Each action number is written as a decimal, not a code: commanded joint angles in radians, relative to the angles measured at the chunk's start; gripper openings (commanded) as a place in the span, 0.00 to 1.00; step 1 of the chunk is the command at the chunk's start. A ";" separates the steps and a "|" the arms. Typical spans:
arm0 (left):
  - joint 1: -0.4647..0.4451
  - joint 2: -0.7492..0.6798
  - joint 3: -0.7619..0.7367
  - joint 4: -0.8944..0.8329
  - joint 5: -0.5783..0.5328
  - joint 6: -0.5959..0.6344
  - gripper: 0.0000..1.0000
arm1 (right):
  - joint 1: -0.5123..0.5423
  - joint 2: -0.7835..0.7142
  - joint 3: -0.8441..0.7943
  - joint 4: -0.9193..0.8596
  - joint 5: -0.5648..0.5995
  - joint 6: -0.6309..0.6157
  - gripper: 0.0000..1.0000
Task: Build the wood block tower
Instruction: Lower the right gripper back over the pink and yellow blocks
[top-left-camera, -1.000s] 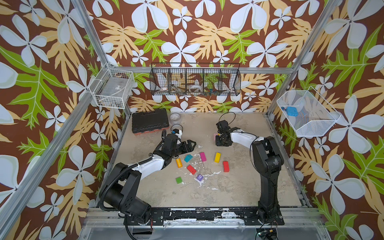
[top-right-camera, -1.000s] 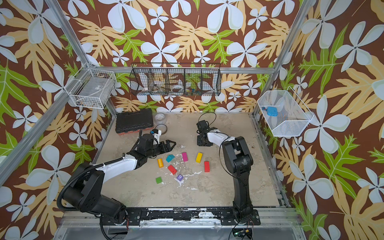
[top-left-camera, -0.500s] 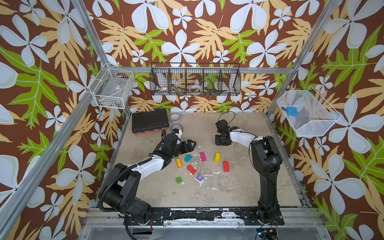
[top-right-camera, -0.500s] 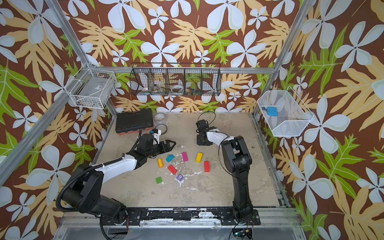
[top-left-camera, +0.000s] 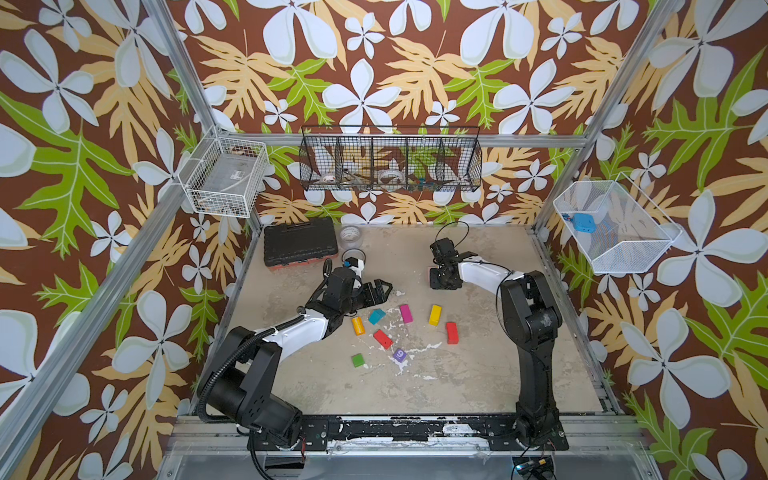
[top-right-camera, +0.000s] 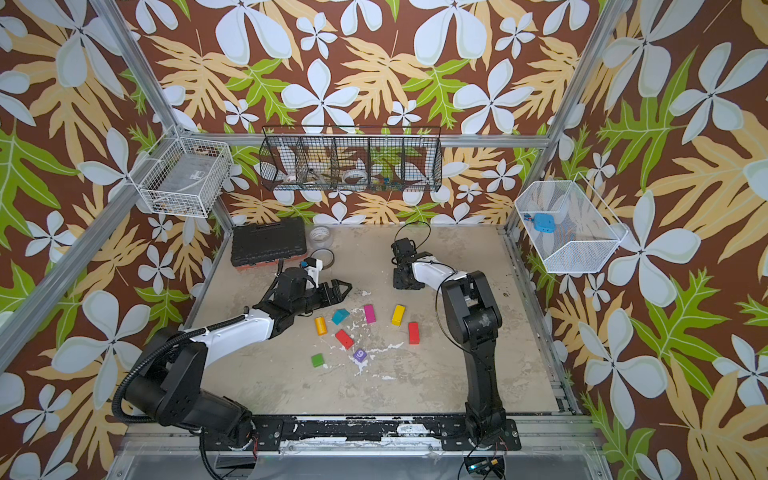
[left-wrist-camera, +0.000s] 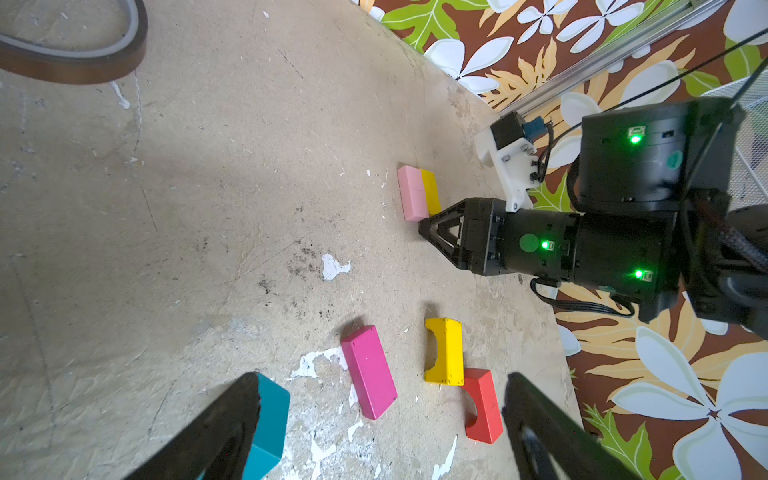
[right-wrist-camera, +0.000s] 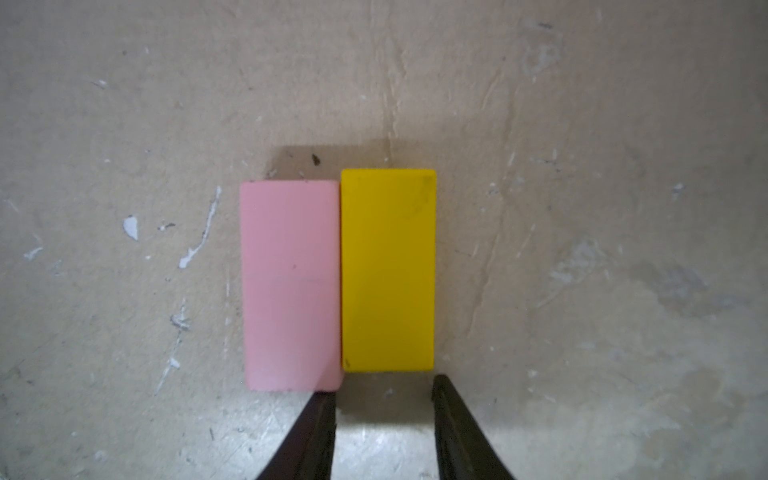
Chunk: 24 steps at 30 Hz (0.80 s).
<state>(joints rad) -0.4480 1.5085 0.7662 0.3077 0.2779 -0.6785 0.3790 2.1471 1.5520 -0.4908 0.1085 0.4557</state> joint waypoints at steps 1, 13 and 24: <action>-0.001 0.002 0.010 -0.009 0.007 0.001 0.92 | -0.001 0.014 0.002 -0.038 -0.020 0.000 0.40; -0.003 0.004 0.011 -0.009 0.010 0.001 0.92 | -0.007 0.024 0.011 -0.050 -0.019 0.006 0.42; -0.004 0.006 0.011 -0.010 0.006 0.004 0.92 | -0.004 -0.040 -0.013 -0.051 -0.032 0.006 0.51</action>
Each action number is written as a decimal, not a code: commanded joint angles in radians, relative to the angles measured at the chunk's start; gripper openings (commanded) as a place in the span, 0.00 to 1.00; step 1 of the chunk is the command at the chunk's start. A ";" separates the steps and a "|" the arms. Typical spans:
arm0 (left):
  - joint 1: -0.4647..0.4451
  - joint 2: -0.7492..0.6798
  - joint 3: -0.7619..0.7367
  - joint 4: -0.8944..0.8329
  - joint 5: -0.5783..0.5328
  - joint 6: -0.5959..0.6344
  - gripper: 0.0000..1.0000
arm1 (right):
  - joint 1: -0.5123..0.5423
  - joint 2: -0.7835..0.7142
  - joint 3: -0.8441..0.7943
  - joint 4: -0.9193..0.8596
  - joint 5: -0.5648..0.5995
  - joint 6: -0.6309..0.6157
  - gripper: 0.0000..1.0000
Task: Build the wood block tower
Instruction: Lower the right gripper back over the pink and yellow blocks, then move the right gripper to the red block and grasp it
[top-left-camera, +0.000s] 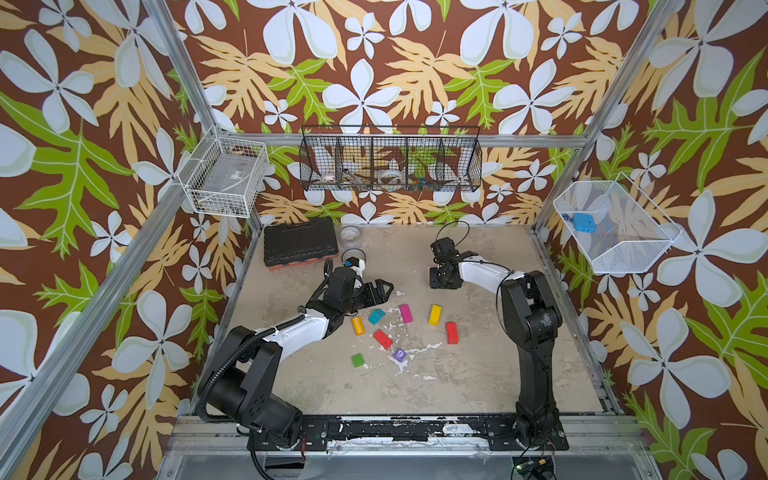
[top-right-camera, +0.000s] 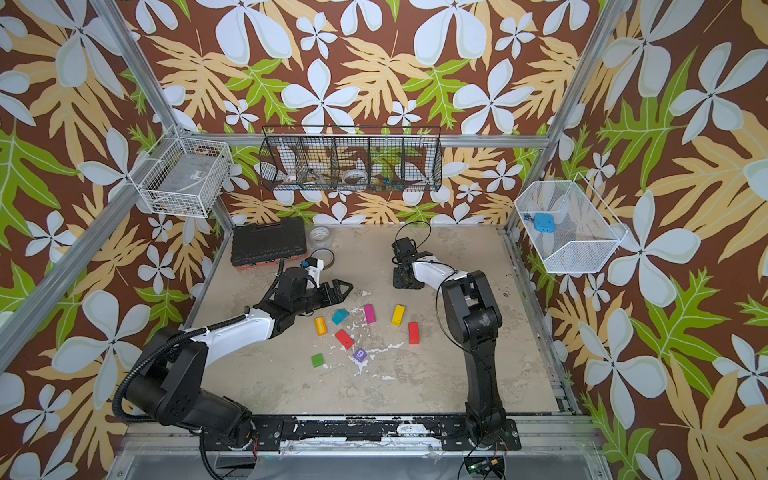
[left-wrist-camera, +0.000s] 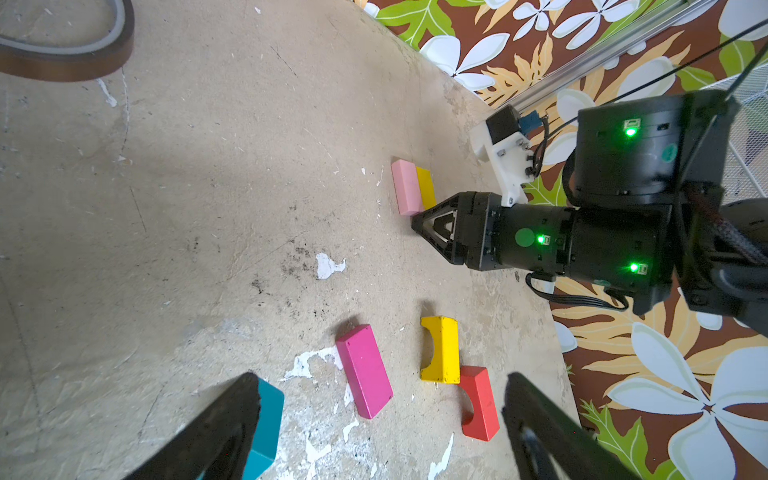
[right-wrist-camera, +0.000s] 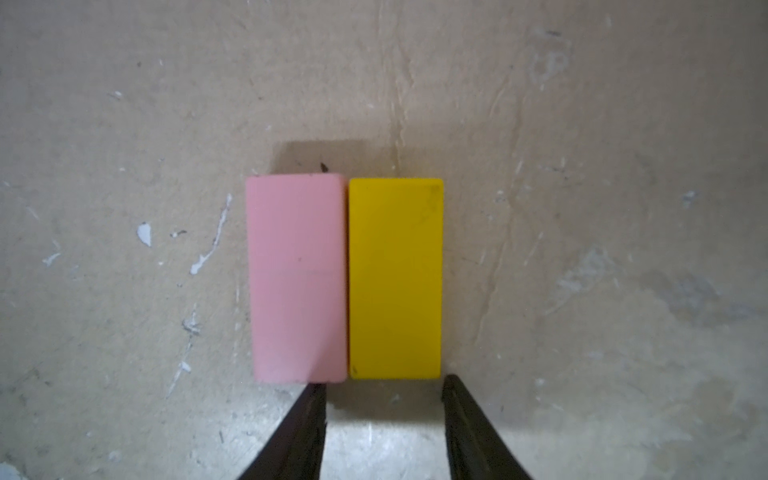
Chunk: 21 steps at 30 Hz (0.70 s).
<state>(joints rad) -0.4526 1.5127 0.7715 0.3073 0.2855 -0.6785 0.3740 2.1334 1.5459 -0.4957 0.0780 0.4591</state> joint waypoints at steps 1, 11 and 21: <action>0.000 0.000 0.006 -0.011 -0.003 0.005 0.92 | 0.001 -0.046 -0.010 -0.047 0.004 0.002 0.54; 0.000 -0.146 -0.055 -0.025 -0.172 0.036 0.92 | 0.013 -0.337 -0.167 -0.058 0.048 0.031 0.73; 0.000 -0.489 -0.274 0.119 -0.349 -0.008 0.93 | 0.030 -0.696 -0.595 0.059 -0.035 0.047 0.72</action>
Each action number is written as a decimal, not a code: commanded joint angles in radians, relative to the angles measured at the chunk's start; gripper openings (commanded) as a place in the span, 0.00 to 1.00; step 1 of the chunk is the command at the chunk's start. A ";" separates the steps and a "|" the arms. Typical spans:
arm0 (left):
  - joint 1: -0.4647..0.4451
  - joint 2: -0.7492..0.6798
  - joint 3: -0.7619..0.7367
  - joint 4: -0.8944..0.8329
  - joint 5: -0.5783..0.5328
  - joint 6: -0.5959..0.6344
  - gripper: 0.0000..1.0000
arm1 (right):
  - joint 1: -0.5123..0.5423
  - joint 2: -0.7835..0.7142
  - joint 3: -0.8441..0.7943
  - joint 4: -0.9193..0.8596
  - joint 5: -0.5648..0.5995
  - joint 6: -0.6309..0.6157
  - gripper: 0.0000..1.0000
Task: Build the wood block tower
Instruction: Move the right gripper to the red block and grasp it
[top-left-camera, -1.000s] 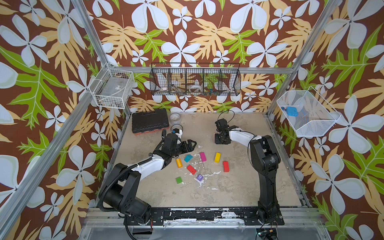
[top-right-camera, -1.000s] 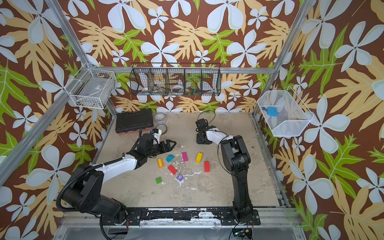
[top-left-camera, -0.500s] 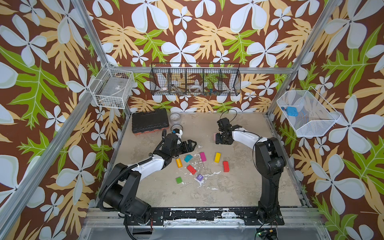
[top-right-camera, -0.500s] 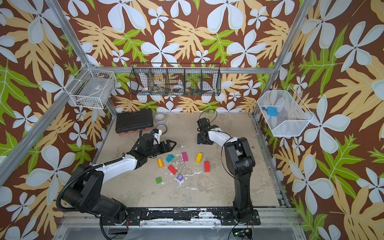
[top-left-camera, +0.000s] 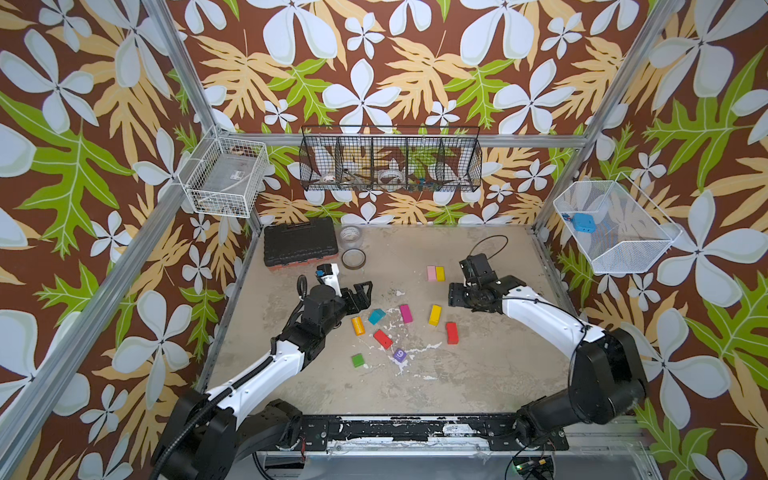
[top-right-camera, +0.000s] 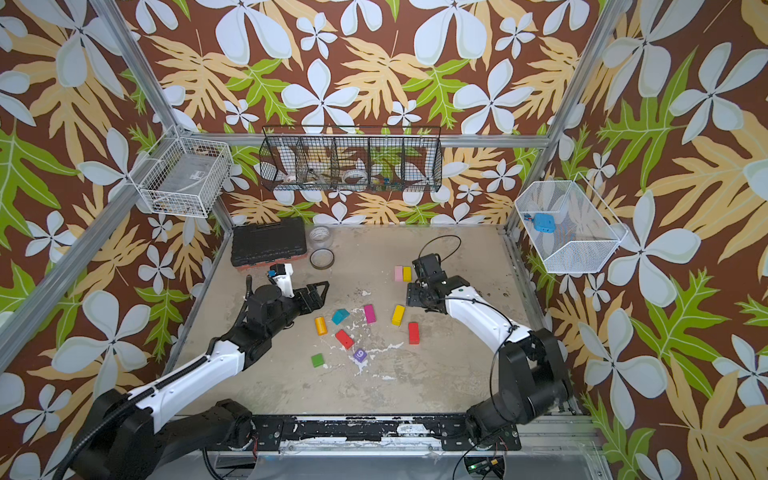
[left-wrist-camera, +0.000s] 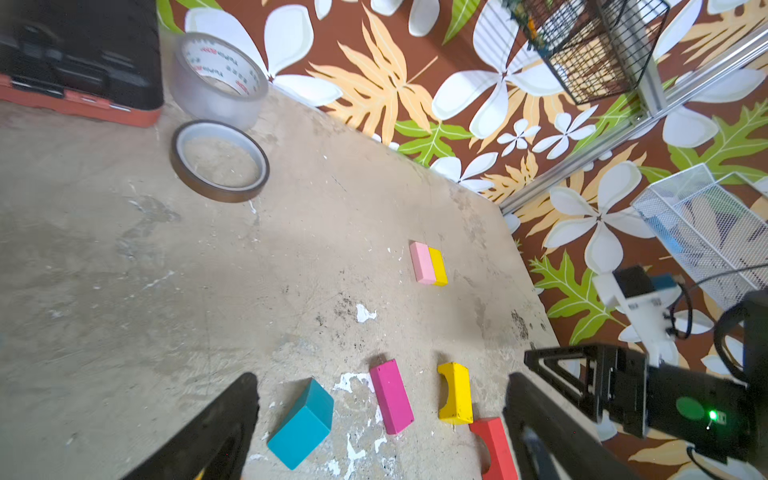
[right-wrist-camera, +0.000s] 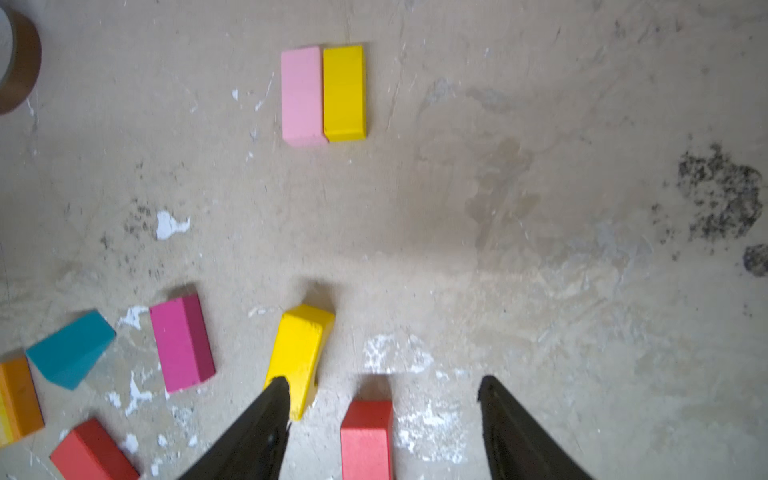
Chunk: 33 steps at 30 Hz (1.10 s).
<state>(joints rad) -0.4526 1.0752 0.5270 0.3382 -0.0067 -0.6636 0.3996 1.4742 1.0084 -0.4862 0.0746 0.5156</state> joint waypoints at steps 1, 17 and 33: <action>0.000 -0.072 -0.044 0.103 -0.063 -0.025 0.93 | 0.006 -0.041 -0.075 0.054 -0.036 -0.017 0.72; 0.000 -0.205 -0.127 0.131 -0.165 -0.046 0.94 | 0.111 0.051 -0.132 0.062 0.009 -0.012 0.65; 0.000 -0.220 -0.131 0.136 -0.166 -0.044 0.95 | 0.164 0.075 -0.166 0.067 0.056 -0.017 0.43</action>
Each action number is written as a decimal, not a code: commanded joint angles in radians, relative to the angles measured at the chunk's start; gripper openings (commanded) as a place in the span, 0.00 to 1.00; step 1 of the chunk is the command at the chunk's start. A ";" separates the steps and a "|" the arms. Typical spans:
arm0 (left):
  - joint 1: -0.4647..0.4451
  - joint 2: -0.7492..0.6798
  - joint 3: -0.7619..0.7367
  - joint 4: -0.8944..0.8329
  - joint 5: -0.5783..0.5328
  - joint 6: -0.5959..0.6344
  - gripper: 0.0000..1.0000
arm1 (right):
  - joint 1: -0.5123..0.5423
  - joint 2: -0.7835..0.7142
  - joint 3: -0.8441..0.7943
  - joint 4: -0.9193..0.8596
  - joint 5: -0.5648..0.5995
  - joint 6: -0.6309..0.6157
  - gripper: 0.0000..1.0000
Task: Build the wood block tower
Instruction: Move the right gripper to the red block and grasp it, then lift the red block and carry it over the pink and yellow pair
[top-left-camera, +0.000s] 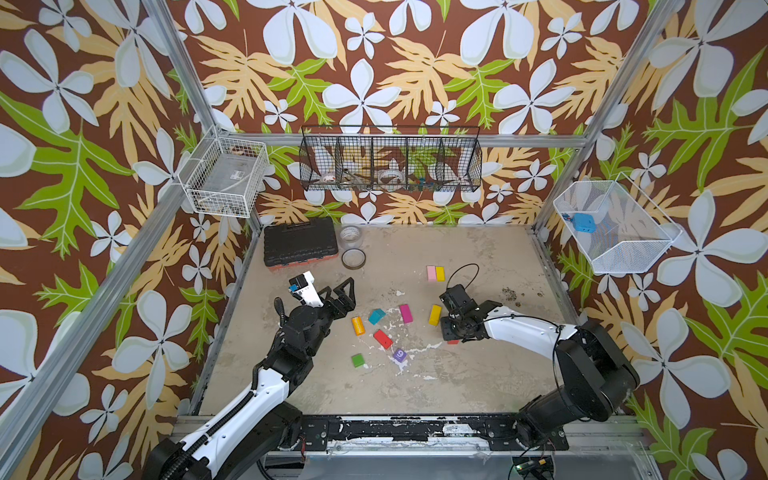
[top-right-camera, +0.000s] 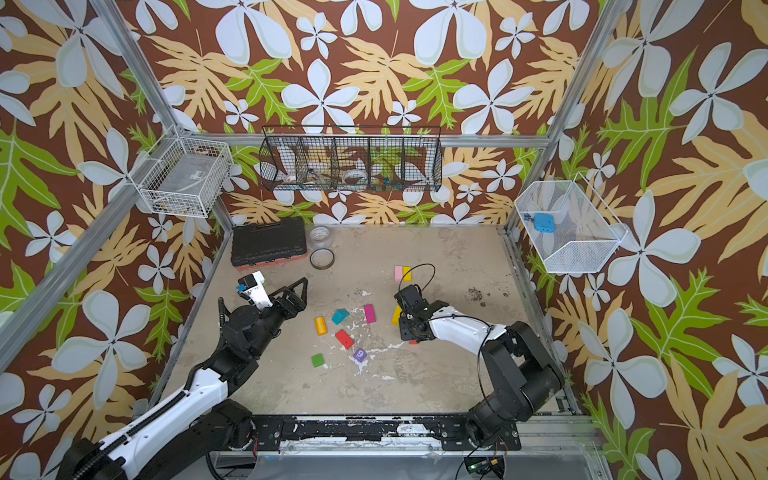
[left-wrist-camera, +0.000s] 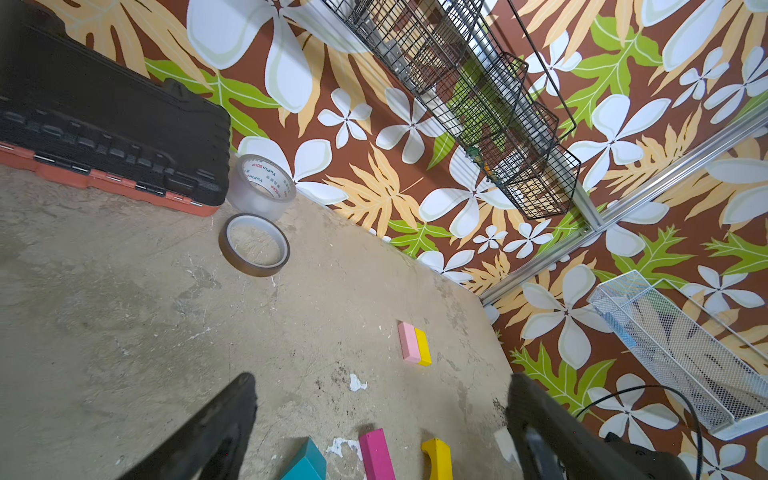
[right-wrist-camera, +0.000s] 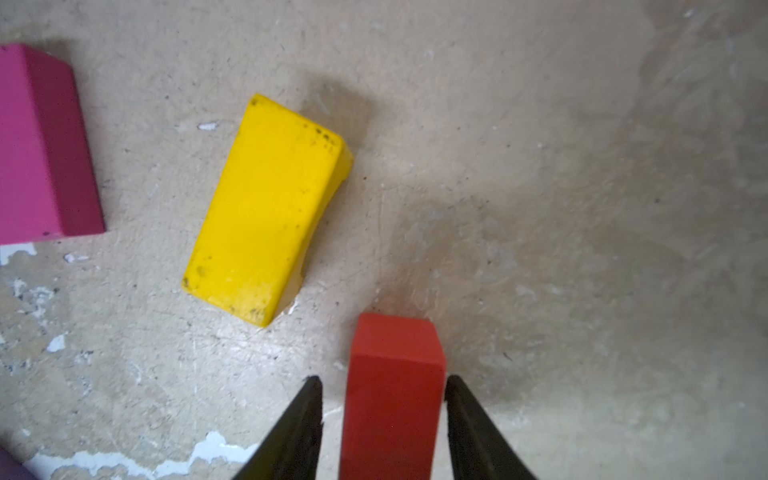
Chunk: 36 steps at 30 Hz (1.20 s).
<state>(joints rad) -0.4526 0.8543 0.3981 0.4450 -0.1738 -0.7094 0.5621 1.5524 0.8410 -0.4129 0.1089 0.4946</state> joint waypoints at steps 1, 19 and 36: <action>0.000 0.003 -0.002 0.029 0.001 -0.001 0.95 | 0.001 0.001 0.002 -0.006 0.015 0.001 0.41; 0.000 0.026 -0.004 0.047 0.025 -0.016 0.95 | 0.001 -0.119 0.039 -0.044 0.088 0.015 0.15; 0.003 0.063 0.002 0.072 0.062 -0.039 0.96 | -0.040 0.212 0.707 -0.238 0.056 0.049 0.00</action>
<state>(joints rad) -0.4522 0.9218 0.3981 0.4747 -0.1223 -0.7383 0.5293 1.7542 1.5646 -0.6361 0.2012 0.5426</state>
